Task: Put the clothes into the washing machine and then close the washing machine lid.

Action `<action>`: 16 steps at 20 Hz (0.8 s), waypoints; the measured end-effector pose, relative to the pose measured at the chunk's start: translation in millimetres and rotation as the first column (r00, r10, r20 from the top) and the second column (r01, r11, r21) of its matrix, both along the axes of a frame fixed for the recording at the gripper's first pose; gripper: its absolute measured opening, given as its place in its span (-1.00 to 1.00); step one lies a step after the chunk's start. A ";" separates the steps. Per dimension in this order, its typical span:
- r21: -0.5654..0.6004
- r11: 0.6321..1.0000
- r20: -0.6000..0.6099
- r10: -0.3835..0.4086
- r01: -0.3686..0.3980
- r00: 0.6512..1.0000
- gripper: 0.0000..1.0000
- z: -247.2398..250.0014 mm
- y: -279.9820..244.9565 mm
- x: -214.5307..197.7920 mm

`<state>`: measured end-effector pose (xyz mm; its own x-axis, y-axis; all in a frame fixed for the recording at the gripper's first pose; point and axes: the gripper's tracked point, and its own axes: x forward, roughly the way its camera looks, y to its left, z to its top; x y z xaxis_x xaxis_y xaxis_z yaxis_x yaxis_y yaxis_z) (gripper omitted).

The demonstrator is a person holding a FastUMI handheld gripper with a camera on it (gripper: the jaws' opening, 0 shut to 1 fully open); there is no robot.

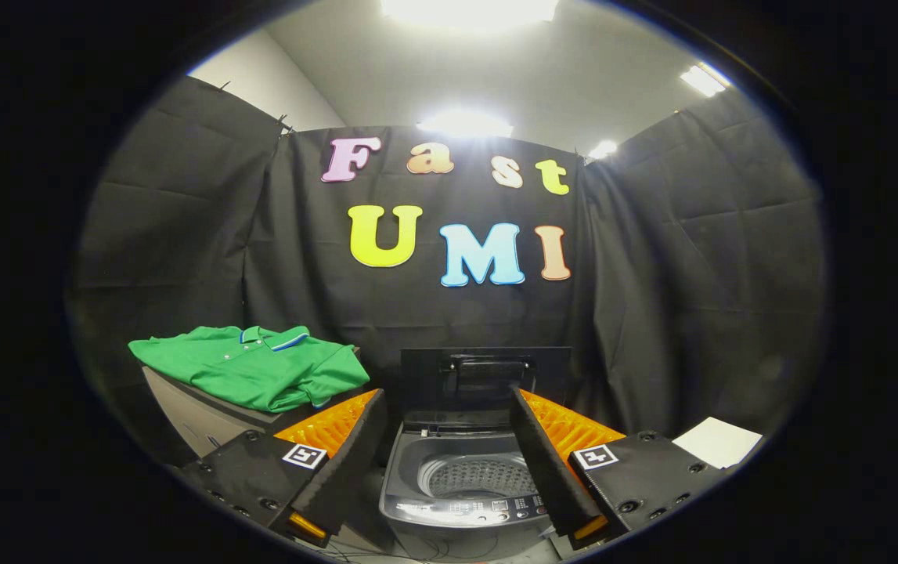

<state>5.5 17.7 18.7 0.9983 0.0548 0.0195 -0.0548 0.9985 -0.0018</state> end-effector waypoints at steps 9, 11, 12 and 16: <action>0.021 0.998 -0.010 0.059 -0.059 0.998 0.97 31.6 31.7 15.4; 0.013 0.997 -0.005 0.080 -0.080 0.997 0.97 40.8 41.1 19.6; 0.013 0.996 -0.004 0.093 -0.093 0.996 0.97 45.4 47.0 22.9; 0.018 0.988 -0.025 0.152 -0.151 0.988 0.97 54.9 71.4 32.1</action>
<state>37.6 89.2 73.5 0.9787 0.2053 -0.0046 -0.2052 0.9786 0.0176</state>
